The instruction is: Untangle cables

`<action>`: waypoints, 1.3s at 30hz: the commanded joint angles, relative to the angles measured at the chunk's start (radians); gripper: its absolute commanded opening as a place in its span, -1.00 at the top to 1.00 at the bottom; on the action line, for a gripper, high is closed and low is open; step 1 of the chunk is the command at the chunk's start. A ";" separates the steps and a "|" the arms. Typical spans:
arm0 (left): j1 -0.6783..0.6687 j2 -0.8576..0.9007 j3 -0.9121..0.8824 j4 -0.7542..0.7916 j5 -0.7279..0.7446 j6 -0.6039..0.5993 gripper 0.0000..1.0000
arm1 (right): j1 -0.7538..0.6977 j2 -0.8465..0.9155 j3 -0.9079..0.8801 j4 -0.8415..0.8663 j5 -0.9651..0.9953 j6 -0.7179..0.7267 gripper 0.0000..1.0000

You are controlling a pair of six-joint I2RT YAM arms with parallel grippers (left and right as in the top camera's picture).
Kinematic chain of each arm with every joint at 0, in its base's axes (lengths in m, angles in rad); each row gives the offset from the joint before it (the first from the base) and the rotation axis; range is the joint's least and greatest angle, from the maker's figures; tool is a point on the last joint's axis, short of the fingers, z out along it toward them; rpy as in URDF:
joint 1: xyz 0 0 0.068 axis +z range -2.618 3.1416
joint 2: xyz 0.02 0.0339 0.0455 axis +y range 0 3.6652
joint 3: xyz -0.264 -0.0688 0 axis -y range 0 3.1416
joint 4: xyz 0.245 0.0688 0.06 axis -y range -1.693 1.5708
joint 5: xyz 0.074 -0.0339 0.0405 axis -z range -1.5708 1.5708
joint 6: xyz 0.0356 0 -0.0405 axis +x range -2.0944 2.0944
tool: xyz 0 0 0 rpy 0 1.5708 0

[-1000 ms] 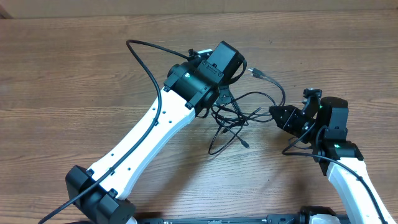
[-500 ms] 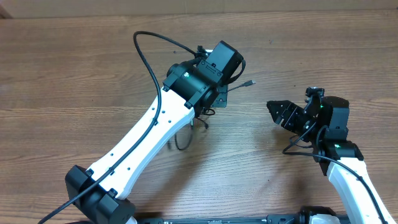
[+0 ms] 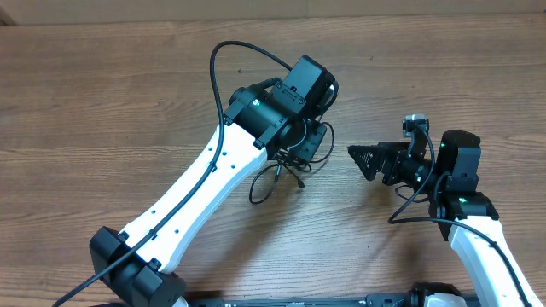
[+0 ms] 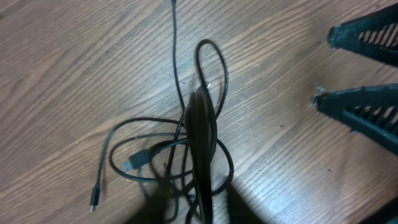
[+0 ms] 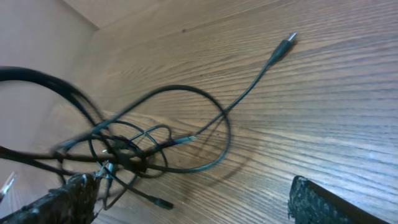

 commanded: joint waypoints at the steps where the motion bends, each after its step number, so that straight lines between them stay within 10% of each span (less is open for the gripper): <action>1: 0.004 -0.016 0.017 0.007 0.027 0.035 -1.00 | -0.001 0.001 0.015 -0.006 -0.032 -0.031 -0.96; 39: 0.004 -0.016 0.017 0.006 0.026 0.035 -1.00 | -0.001 0.001 0.015 -0.620 -0.307 -0.025 -1.00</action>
